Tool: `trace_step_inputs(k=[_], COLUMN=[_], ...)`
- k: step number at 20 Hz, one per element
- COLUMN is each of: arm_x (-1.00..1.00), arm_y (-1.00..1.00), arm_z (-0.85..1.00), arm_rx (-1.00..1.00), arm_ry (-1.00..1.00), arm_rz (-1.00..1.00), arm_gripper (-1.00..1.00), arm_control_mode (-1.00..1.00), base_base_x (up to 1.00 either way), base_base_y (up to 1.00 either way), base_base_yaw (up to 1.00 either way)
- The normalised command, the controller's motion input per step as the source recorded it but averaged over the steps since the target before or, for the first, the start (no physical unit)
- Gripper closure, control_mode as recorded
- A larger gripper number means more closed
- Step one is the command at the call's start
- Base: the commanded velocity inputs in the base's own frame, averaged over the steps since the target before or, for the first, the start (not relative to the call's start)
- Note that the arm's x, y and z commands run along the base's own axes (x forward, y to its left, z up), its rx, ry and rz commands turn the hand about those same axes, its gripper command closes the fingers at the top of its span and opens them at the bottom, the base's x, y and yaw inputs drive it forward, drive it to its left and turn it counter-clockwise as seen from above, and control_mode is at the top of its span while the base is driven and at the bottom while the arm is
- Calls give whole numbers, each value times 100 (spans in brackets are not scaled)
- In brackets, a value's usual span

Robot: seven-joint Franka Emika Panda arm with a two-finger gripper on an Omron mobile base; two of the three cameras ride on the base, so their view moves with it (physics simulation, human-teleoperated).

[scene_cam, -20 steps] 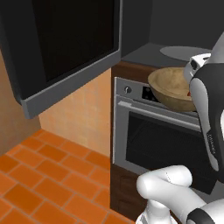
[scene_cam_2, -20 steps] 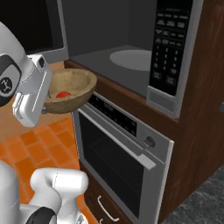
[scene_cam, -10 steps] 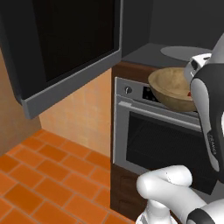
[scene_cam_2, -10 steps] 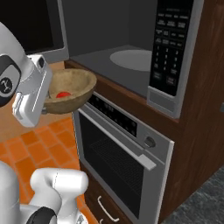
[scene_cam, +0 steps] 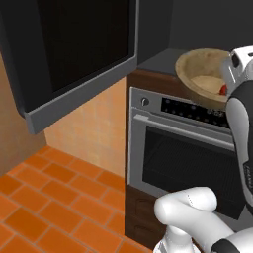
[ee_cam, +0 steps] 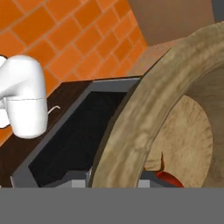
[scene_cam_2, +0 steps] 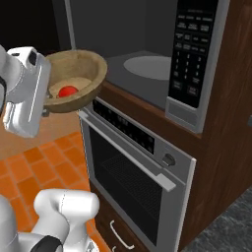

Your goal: Pick the tomato from the sink and place it in the bowl. Then pick the bowl and place it in the microwave. Then close the microwave door and press the start button.

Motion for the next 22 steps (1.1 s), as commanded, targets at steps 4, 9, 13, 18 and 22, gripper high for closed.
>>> trace_step_inputs(k=[4, 9, 13, 18, 22], arm_x=[46, 57, 79, 52, 69], arm_y=[-8, -13, -21, -42, -31], arm_z=[22, 26, 5, 5, 13], arm_rx=[0, 0, 1, 5, 4], arm_ry=[-38, -31, -6, 0, 5], arm_rz=[-17, -15, -2, 0, 0], arm_gripper=[100, 100, 100, 100, 100], arm_control_mode=[-100, -100, -100, -100, -100], base_base_x=[0, 0, 0, 0, 0], base_base_y=[0, 0, 0, 0, 0], base_base_yaw=[0, 0, 0, 0, 0])
